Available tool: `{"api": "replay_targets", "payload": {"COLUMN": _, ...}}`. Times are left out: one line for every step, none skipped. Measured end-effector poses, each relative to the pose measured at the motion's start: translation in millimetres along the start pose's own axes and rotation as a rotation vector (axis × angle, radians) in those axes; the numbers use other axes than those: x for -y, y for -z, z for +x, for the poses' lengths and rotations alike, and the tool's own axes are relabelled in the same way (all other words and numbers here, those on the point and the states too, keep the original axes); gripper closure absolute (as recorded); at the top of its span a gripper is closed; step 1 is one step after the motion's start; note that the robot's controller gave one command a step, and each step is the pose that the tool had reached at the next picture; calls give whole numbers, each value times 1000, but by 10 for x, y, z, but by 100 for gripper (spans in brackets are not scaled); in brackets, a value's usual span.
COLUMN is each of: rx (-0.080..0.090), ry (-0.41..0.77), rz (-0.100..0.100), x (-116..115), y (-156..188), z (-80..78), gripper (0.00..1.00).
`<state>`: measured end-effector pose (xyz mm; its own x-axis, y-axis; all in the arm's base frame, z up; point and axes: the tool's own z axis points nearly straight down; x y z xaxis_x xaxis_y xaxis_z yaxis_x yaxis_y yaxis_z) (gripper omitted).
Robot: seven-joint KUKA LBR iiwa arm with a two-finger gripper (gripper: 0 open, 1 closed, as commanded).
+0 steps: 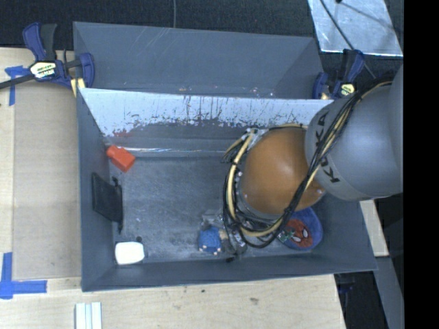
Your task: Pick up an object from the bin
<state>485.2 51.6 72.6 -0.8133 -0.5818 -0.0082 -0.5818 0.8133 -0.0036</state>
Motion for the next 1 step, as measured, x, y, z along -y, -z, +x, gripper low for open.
{"api": "replay_targets", "payload": {"rx": 2, "ry": -22, "rz": 1, "x": -53, "y": 1308, "z": -389, "gripper": 100}}
